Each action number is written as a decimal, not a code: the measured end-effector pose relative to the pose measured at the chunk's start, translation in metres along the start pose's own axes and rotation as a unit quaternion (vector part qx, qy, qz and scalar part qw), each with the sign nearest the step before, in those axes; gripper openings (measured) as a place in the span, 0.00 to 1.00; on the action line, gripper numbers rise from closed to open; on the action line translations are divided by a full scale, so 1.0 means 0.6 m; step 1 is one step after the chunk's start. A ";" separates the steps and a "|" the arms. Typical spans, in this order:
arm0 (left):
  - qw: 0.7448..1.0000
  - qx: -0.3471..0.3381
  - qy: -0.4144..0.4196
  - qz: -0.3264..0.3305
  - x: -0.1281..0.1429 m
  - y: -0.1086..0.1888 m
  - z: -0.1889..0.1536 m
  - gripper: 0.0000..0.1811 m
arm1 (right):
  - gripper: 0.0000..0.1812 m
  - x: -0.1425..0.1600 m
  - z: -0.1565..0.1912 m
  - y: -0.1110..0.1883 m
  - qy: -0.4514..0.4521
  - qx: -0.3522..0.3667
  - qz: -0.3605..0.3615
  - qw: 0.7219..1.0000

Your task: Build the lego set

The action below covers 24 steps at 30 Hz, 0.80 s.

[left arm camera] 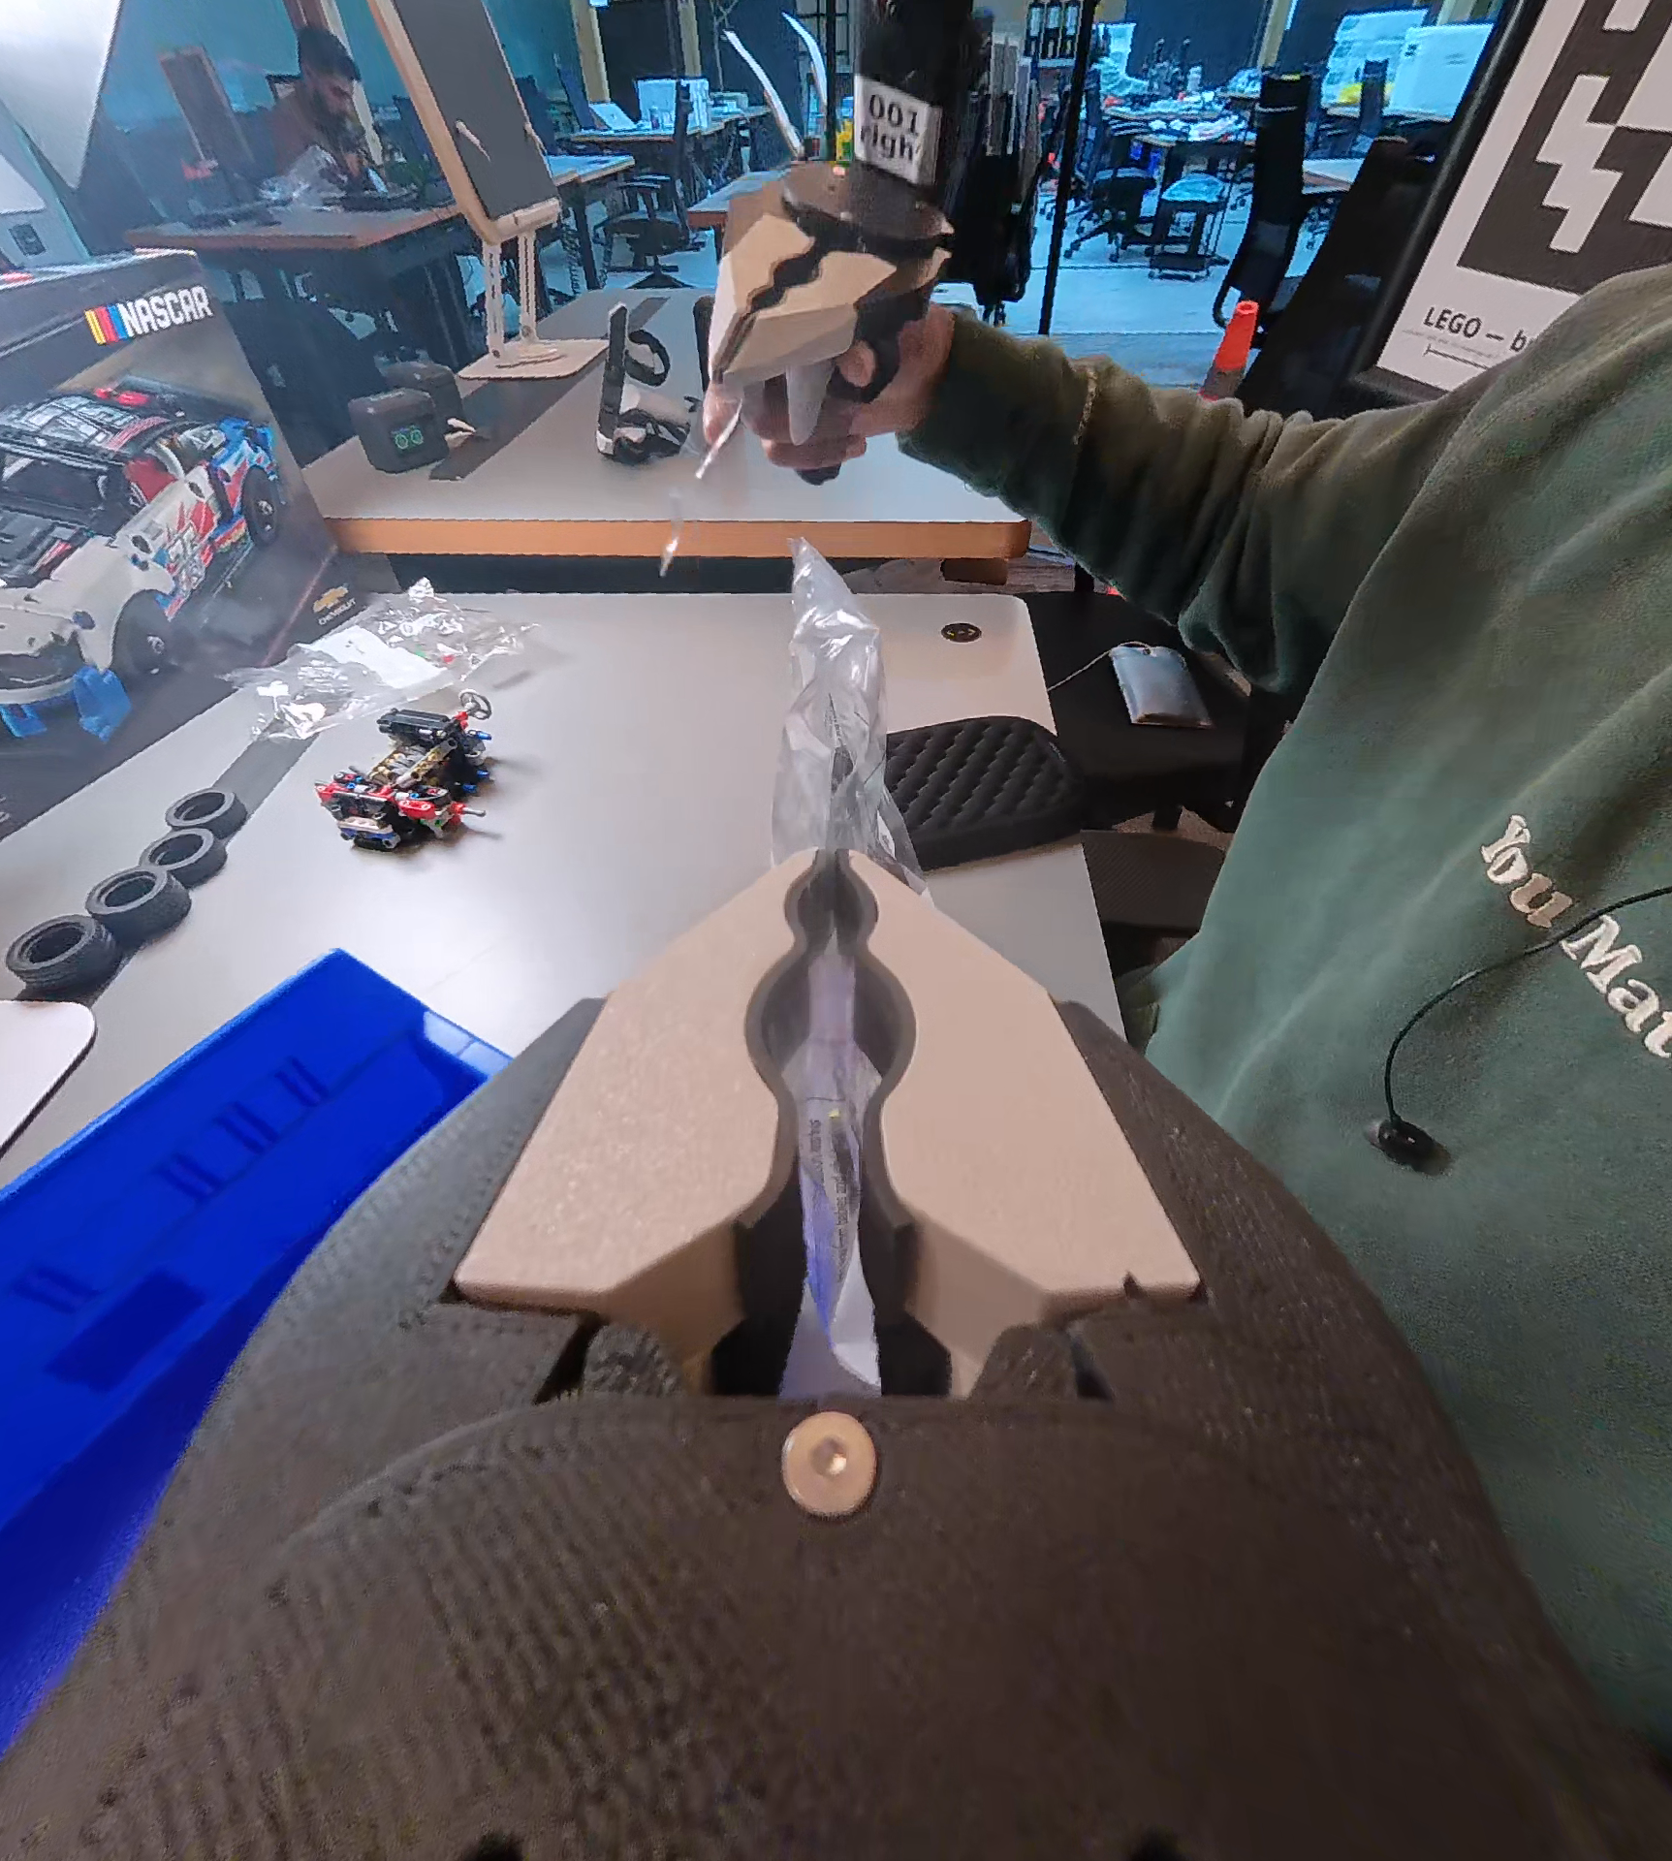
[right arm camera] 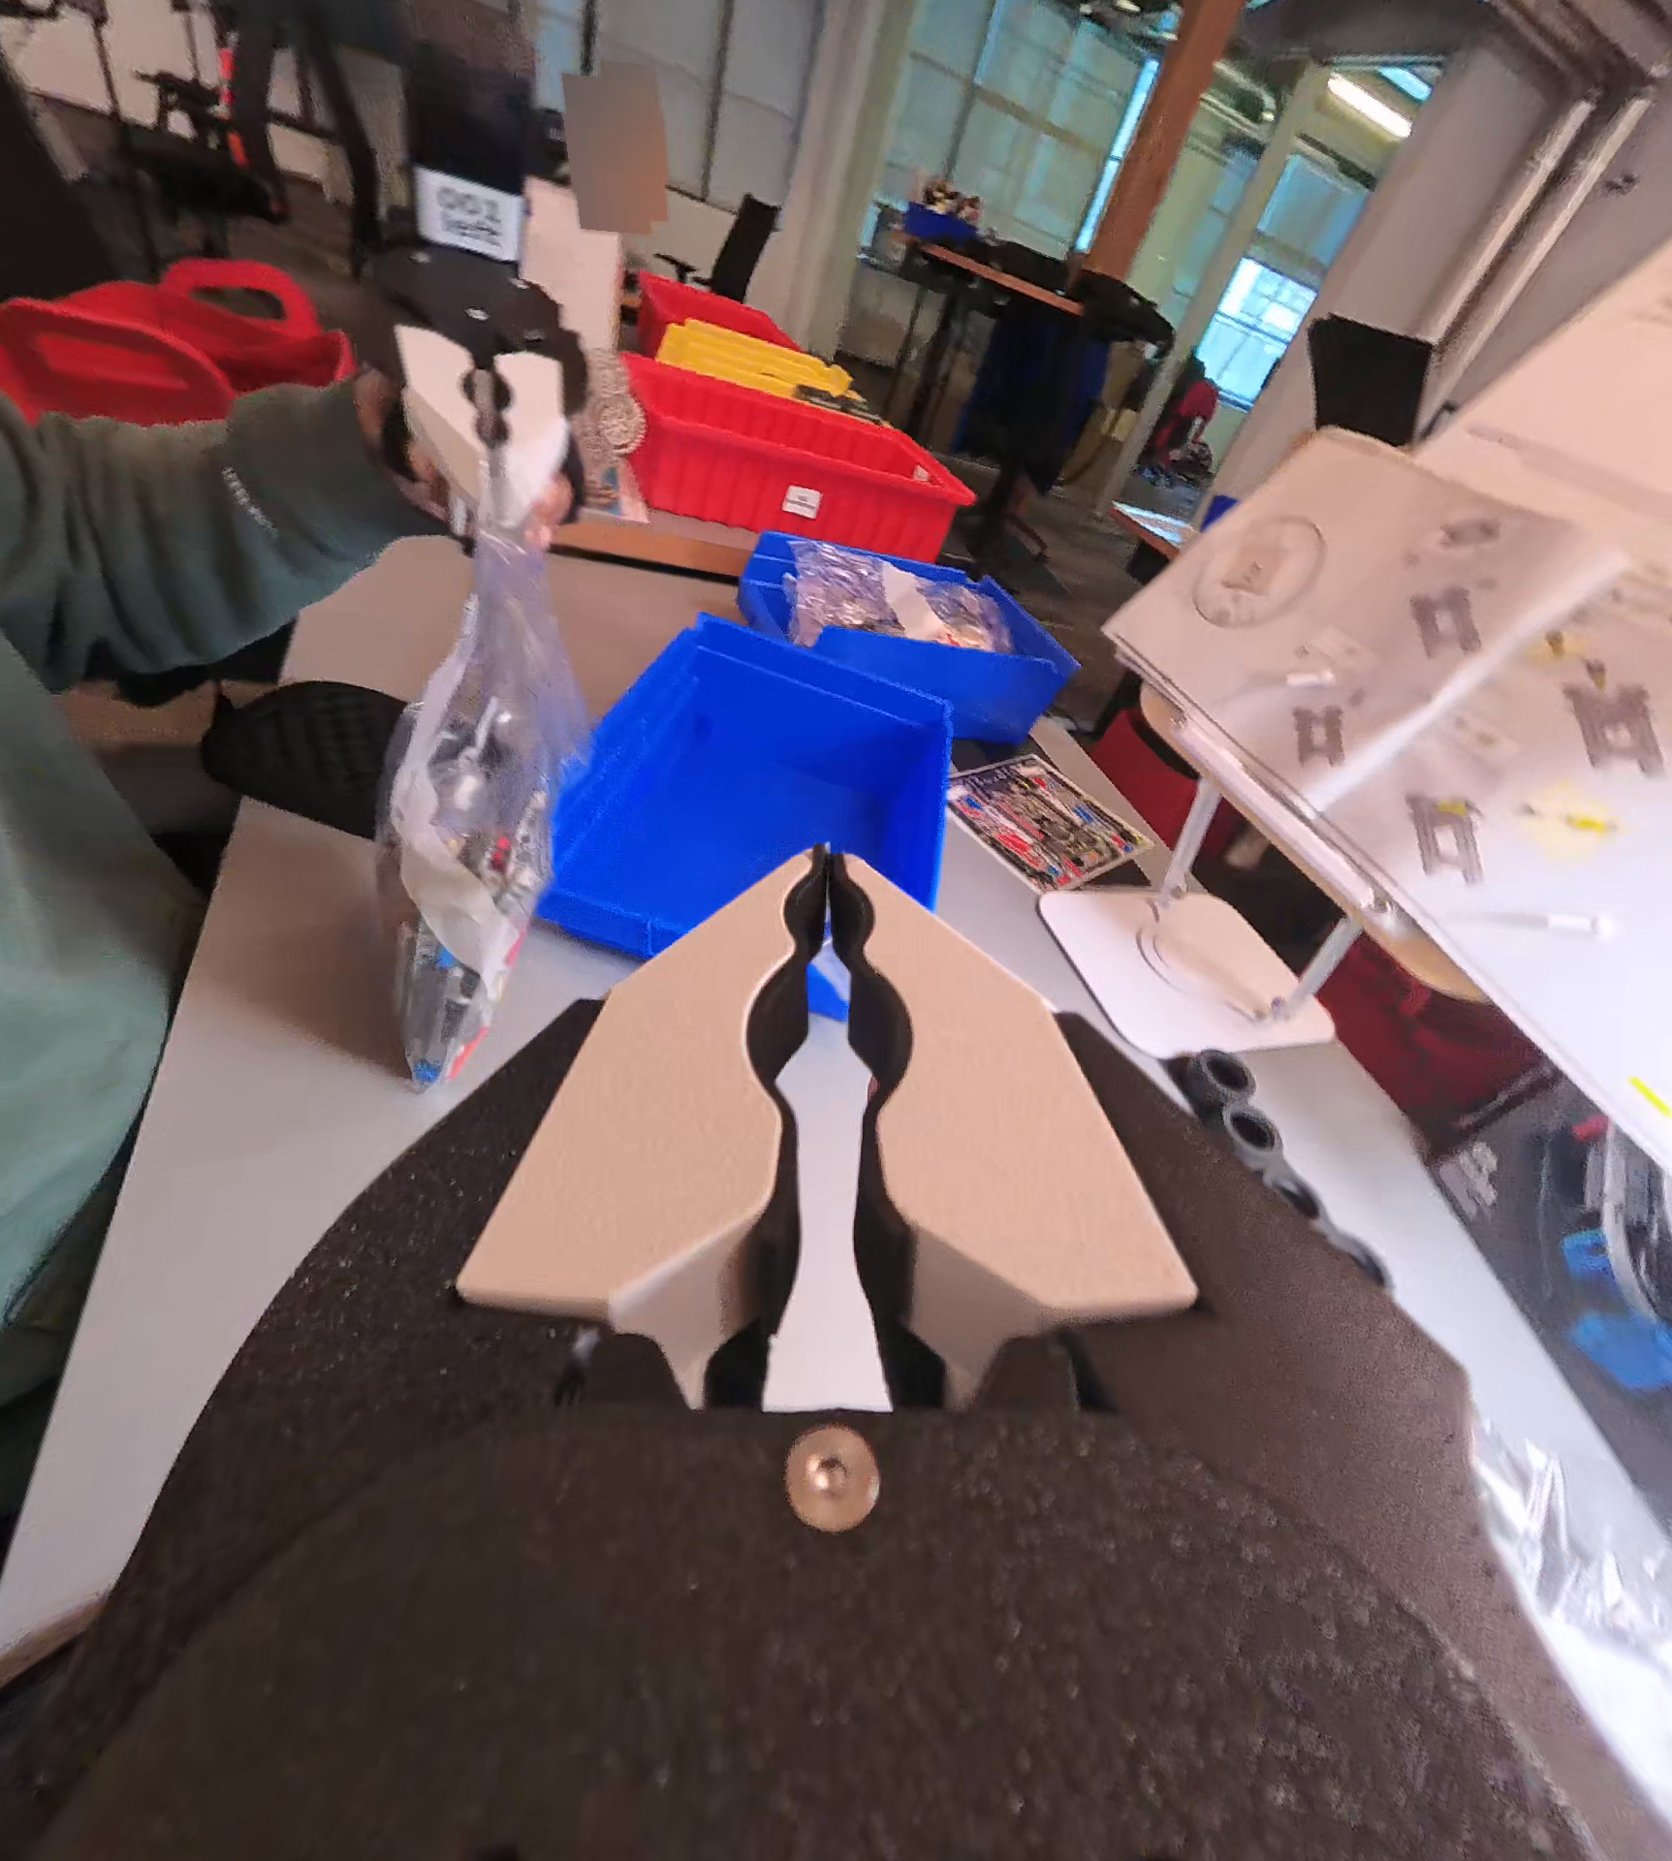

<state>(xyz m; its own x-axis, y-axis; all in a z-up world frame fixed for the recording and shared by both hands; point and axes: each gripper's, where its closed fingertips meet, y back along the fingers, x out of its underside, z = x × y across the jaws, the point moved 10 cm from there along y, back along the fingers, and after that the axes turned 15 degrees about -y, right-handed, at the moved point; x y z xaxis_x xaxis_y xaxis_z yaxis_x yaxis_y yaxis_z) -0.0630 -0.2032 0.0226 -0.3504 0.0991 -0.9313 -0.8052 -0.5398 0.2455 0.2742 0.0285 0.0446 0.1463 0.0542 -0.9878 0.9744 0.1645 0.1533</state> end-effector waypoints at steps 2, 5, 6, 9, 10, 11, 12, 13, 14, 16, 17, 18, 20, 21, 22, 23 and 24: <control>1.000 -0.002 0.005 -0.001 0.004 0.005 -0.001 0.00 | 0.00 0.021 -0.023 0.019 -0.031 0.013 -0.008 0.999; 1.000 -0.005 0.007 -0.004 0.008 0.011 -0.004 0.00 | 0.00 0.057 -0.055 0.037 -0.060 0.054 0.001 0.997; 1.000 -0.007 0.006 -0.007 0.008 0.013 -0.006 0.00 | 0.00 0.071 -0.066 0.040 -0.069 0.073 0.007 0.995; 1.000 -0.011 0.007 -0.017 0.010 0.019 -0.015 0.00 | 0.00 0.121 -0.103 0.044 -0.085 0.146 0.053 0.984; 1.000 -0.013 0.007 -0.020 0.011 0.021 -0.019 0.00 | 0.00 0.138 -0.118 0.046 -0.092 0.173 0.062 0.979; 1.000 -0.015 0.009 -0.023 0.013 0.023 -0.023 0.00 | 0.00 0.154 -0.133 0.050 -0.099 0.203 0.072 0.972; 0.999 -0.018 0.011 -0.025 0.014 0.025 -0.025 0.00 | 0.00 0.170 -0.150 0.055 -0.104 0.233 0.079 0.964; 0.999 -0.021 0.013 -0.026 0.017 0.028 -0.028 0.00 | 0.00 0.184 -0.167 0.061 -0.110 0.260 0.079 0.956; 0.999 -0.023 0.015 -0.027 0.018 0.030 -0.029 0.00 | 0.00 0.196 -0.187 0.068 -0.118 0.293 0.078 0.945; 0.999 -0.026 0.021 -0.029 0.022 0.033 -0.032 0.00 | 0.00 0.220 -0.233 0.091 -0.127 0.381 0.076 0.913; 0.999 -0.027 0.024 -0.030 0.024 0.035 -0.033 0.00 | 0.00 0.230 -0.258 0.106 -0.130 0.424 0.071 0.894; 0.999 -0.028 0.027 -0.031 0.026 0.036 -0.033 0.00 | 0.00 0.240 -0.282 0.124 -0.138 0.462 0.064 0.874; 0.999 -0.029 0.032 -0.033 0.029 0.038 -0.034 0.00 | 0.00 0.259 -0.329 0.160 -0.164 0.523 0.050 0.835; 0.998 -0.031 0.034 -0.034 0.031 0.039 -0.034 0.00 | 0.00 0.269 -0.351 0.176 -0.178 0.544 0.047 0.819; 0.998 -0.033 0.036 -0.034 0.033 0.039 -0.034 0.00 | 0.00 0.280 -0.370 0.191 -0.191 0.565 0.047 0.801; 0.998 -0.035 0.038 -0.034 0.034 0.040 -0.033 0.00 | 0.00 0.293 -0.388 0.203 -0.206 0.582 0.054 0.785; 0.998 -0.036 0.041 -0.035 0.036 0.040 -0.032 0.00 | 0.00 0.308 -0.403 0.213 -0.224 0.591 0.063 0.772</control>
<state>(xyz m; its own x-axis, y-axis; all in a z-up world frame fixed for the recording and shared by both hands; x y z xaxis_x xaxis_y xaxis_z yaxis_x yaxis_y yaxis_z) -0.0806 -0.2298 0.0030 -0.2516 0.0717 -0.9652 -0.7890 -0.5927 0.1616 0.3841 0.2979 -0.1112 0.0392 -0.3930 -0.9187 0.3838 -0.8430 0.3769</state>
